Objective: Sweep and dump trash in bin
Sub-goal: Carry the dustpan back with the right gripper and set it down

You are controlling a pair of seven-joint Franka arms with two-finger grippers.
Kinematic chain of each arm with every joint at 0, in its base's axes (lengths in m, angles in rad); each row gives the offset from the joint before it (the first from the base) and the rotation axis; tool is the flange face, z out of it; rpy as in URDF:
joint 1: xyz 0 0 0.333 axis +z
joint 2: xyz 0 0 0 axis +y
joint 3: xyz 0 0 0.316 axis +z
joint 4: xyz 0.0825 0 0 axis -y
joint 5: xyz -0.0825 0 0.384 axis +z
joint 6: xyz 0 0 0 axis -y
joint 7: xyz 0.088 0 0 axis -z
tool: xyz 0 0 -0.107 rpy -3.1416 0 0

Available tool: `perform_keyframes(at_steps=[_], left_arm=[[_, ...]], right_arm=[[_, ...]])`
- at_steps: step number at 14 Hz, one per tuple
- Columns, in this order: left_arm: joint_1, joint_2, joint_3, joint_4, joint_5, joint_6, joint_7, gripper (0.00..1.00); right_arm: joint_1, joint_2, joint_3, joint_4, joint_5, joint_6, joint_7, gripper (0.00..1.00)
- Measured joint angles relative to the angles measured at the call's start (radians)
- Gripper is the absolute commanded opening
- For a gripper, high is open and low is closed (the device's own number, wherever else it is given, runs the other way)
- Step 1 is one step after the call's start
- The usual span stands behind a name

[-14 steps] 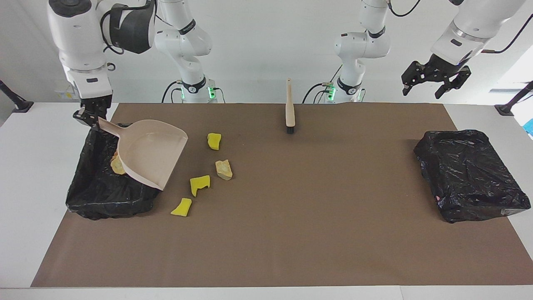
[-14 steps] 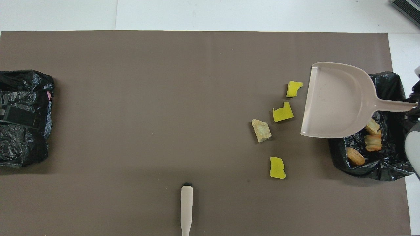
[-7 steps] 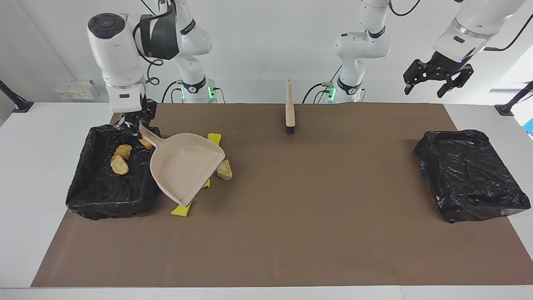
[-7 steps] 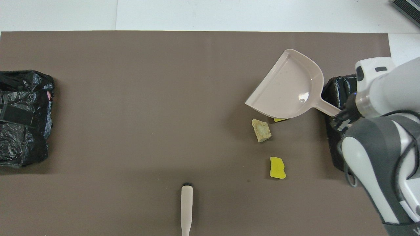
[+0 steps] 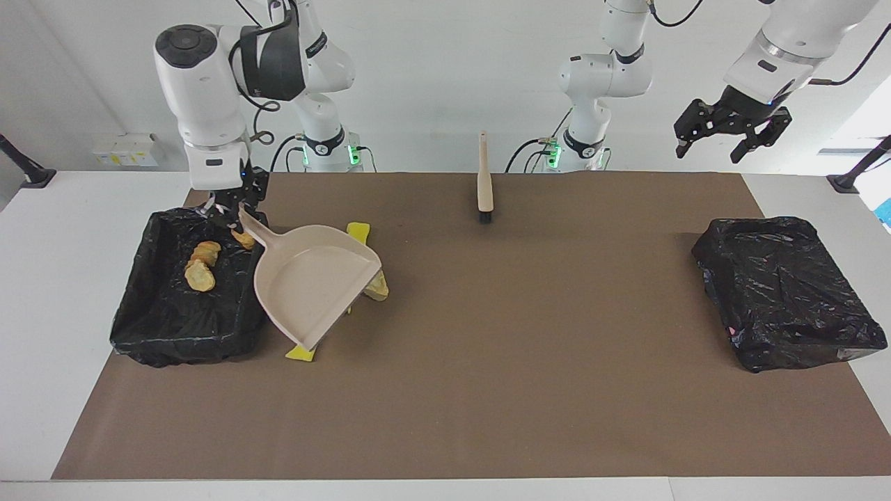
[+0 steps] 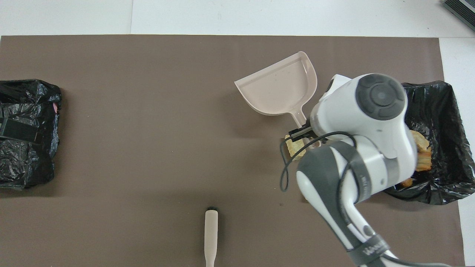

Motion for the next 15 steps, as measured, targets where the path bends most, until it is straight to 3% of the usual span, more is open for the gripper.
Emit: perform_keyframes(at_steps=[4, 8, 10, 11, 12, 14, 15], left_arm=[[0.0, -0.006, 0.0, -0.01, 0.0, 0.0, 0.0, 1.0], [0.0, -0.007, 0.0, -0.011, 0.0, 0.0, 0.0, 1.0], [0.0, -0.008, 0.0, -0.012, 0.0, 0.0, 0.0, 1.0], [0.0, -0.008, 0.0, -0.012, 0.0, 0.0, 0.0, 1.0], [0.0, -0.008, 0.0, -0.012, 0.0, 0.001, 0.0, 1.0], [0.0, -0.009, -0.001, -0.012, 0.0, 0.014, 0.0, 1.0], [0.0, -0.009, -0.001, -0.012, 0.0, 0.021, 0.0, 1.0]], right_arm=[[0.153, 0.128, -0.001, 0.058, 0.0, 0.08, 0.333, 0.0], [0.274, 0.313, -0.003, 0.241, -0.01, 0.091, 0.581, 0.0], [0.302, 0.366, -0.003, 0.294, -0.011, 0.091, 0.623, 0.27], [0.307, 0.379, -0.003, 0.304, -0.011, 0.091, 0.626, 0.52], [0.309, 0.384, -0.004, 0.309, -0.011, 0.091, 0.626, 0.55], [0.313, 0.383, -0.005, 0.317, -0.012, 0.091, 0.627, 0.9], [0.314, 0.381, -0.005, 0.322, -0.012, 0.091, 0.627, 1.0]])
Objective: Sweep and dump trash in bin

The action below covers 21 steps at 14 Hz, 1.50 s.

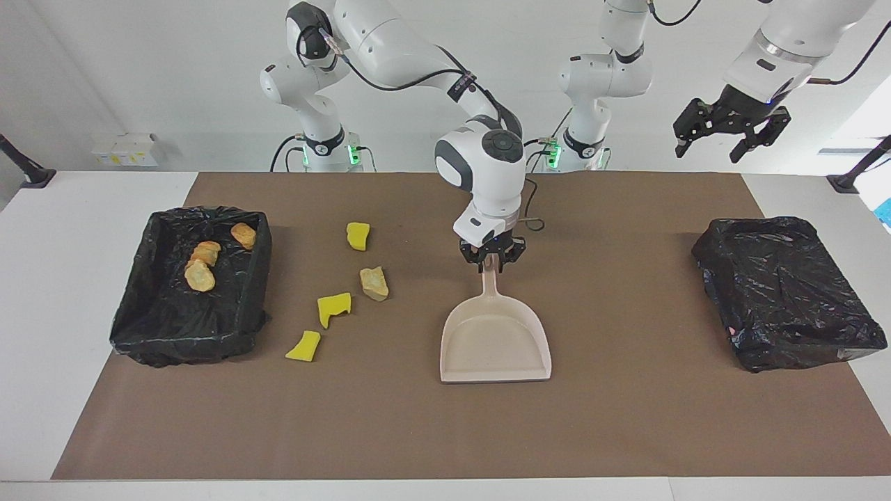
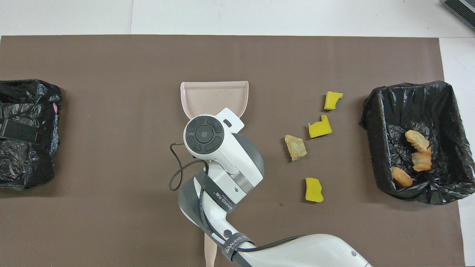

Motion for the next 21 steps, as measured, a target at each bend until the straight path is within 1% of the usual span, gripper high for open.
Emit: perform_keyframes(at_steps=[2, 4, 7, 11, 12, 14, 17, 19, 21], left_arm=[[0.0, 0.0, 0.0, -0.001, 0.0, 0.002, 0.0, 1.0], [0.0, -0.001, -0.002, -0.005, 0.0, 0.002, 0.001, 1.0], [-0.001, -0.009, -0.008, -0.024, 0.0, 0.011, 0.002, 1.0], [-0.019, -0.011, -0.028, -0.071, -0.001, 0.109, -0.008, 1.0], [-0.04, -0.011, -0.03, -0.087, -0.002, 0.134, -0.028, 1.0], [-0.115, -0.009, -0.034, -0.137, -0.002, 0.202, -0.097, 1.0], [-0.255, 0.002, -0.039, -0.271, -0.002, 0.373, -0.249, 1.0], [-0.332, 0.02, -0.041, -0.352, -0.002, 0.466, -0.351, 1.0], [-0.396, 0.063, -0.041, -0.401, 0.0, 0.525, -0.435, 1.0]], right_arm=[[0.003, -0.022, 0.0, -0.002, 0.001, -0.006, 0.009, 1.0], [0.005, -0.066, 0.001, -0.032, 0.001, -0.021, 0.052, 1.0], [0.028, -0.188, 0.002, -0.181, 0.007, -0.027, 0.106, 1.0], [0.104, -0.334, 0.006, -0.393, 0.03, -0.026, 0.217, 1.0], [0.128, -0.364, 0.006, -0.438, 0.031, -0.025, 0.237, 1.0], [0.18, -0.421, 0.007, -0.526, 0.034, -0.011, 0.272, 1.0], [0.248, -0.49, 0.007, -0.629, 0.094, 0.032, 0.309, 1.0], [0.3, -0.515, 0.008, -0.672, 0.123, 0.046, 0.348, 1.0], [0.351, -0.521, 0.008, -0.699, 0.144, 0.063, 0.387, 1.0]])
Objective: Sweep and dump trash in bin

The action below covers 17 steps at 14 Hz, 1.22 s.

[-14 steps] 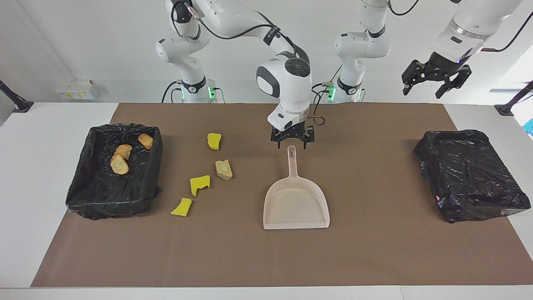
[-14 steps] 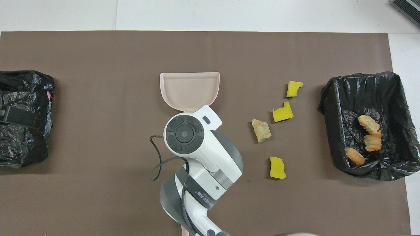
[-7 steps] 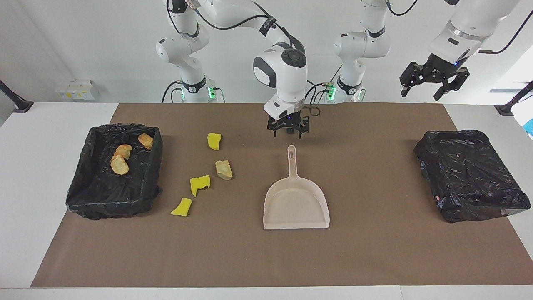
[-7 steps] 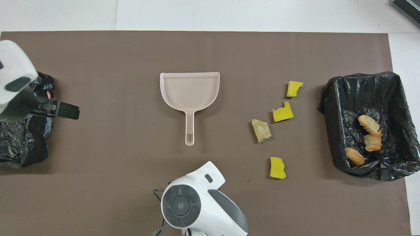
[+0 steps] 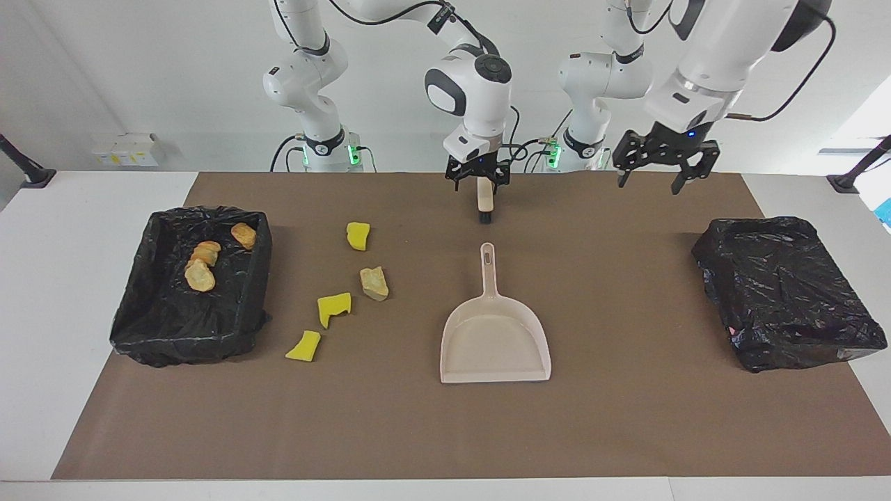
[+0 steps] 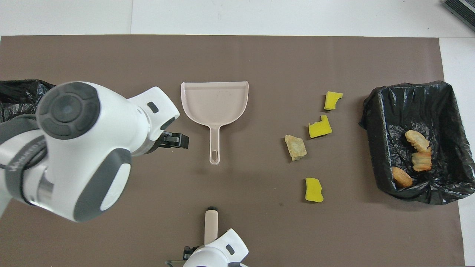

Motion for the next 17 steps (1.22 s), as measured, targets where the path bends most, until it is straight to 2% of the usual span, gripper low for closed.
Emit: perform_keyframes(at_steps=[2, 3, 5, 10, 12, 13, 16, 17], left_arm=[[-0.067, 0.086, 0.0, -0.024, 0.001, 0.107, -0.11, 1.0], [-0.097, 0.134, 0.0, -0.027, 0.001, 0.165, -0.162, 1.0], [-0.139, 0.206, -0.001, -0.027, 0.001, 0.263, -0.219, 1.0], [-0.141, 0.244, 0.017, -0.027, 0.001, 0.34, -0.227, 1.0], [-0.14, 0.265, 0.02, -0.027, 0.001, 0.364, -0.227, 0.93], [-0.14, 0.276, 0.02, -0.027, 0.001, 0.383, -0.227, 0.86], [-0.14, 0.288, 0.02, -0.027, 0.001, 0.402, -0.225, 0.42], [-0.14, 0.288, 0.02, -0.025, 0.002, 0.402, -0.217, 0.33]], right_arm=[[0.053, 0.0, 0.0, -0.04, 0.007, 0.066, 0.056, 1.0], [0.077, 0.0, 0.001, -0.063, 0.007, 0.096, 0.077, 0.96], [0.107, 0.0, 0.001, -0.094, 0.007, 0.117, 0.094, 0.81], [0.107, -0.005, -0.003, -0.102, 0.008, 0.118, 0.094, 0.77], [0.107, -0.006, -0.003, -0.105, 0.008, 0.118, 0.094, 0.74], [0.107, -0.006, -0.003, -0.108, 0.008, 0.118, 0.094, 0.63], [0.108, -0.006, 0.0, -0.111, 0.008, 0.118, 0.094, 0.08], [0.108, -0.006, 0.0, -0.111, 0.008, 0.117, 0.094, 0.0]])
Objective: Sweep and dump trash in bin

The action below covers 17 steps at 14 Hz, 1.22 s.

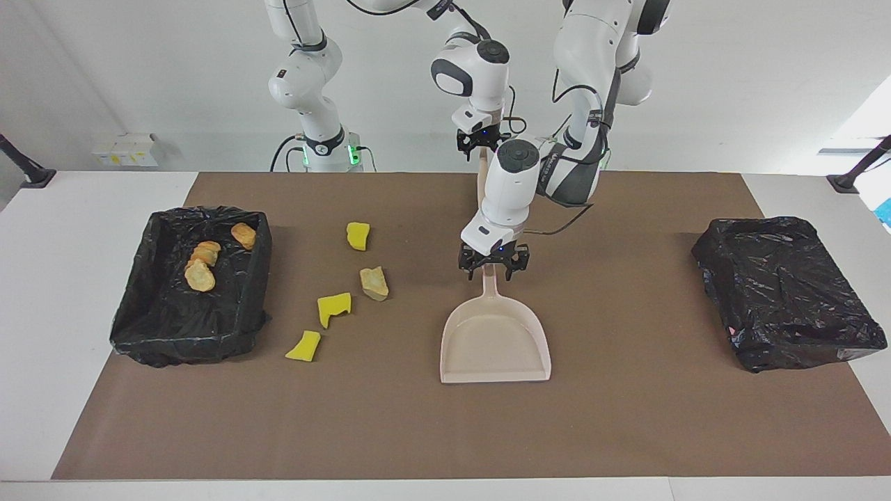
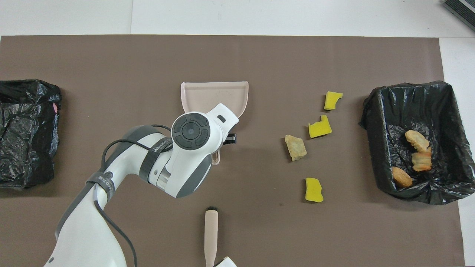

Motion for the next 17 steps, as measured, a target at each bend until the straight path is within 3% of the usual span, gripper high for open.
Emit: perform_keyframes(at_steps=[1, 2, 3, 5, 8, 12, 17], left_arm=[[0.0, 0.0, 0.0, 0.001, 0.0, 0.0, 0.021, 0.24], [0.0, 0.0, 0.001, 0.001, 0.0, 0.0, 0.044, 0.2], [0.0, 0.0, 0.002, 0.001, 0.001, 0.0, 0.059, 0.09], [0.001, 0.0, 0.008, 0.004, 0.041, -0.002, 0.075, 0.0], [0.011, -0.004, 0.014, 0.018, 0.131, -0.053, 0.12, 0.0], [0.05, -0.075, 0.017, 0.049, 0.142, -0.286, 0.427, 0.0], [0.101, -0.19, 0.02, 0.049, 0.145, -0.534, 0.922, 0.0]], right_arm=[[0.0, 0.0, 0.0, 0.0, 0.0, -0.001, 0.0, 0.0], [0.0, 0.0, 0.001, 0.0, 0.0, -0.004, 0.0, 0.0], [0.0, 0.0, 0.001, 0.0, 0.0, -0.007, 0.0, 0.0], [0.0, 0.0, 0.001, 0.001, 0.0, -0.024, 0.0, 0.0], [0.0, -0.004, 0.0, 0.013, 0.0, -0.093, -0.002, 0.0], [-0.017, -0.037, -0.009, 0.024, -0.005, -0.289, -0.002, 0.0], [-0.204, -0.115, -0.015, 0.031, -0.12, -0.459, -0.012, 0.0]])
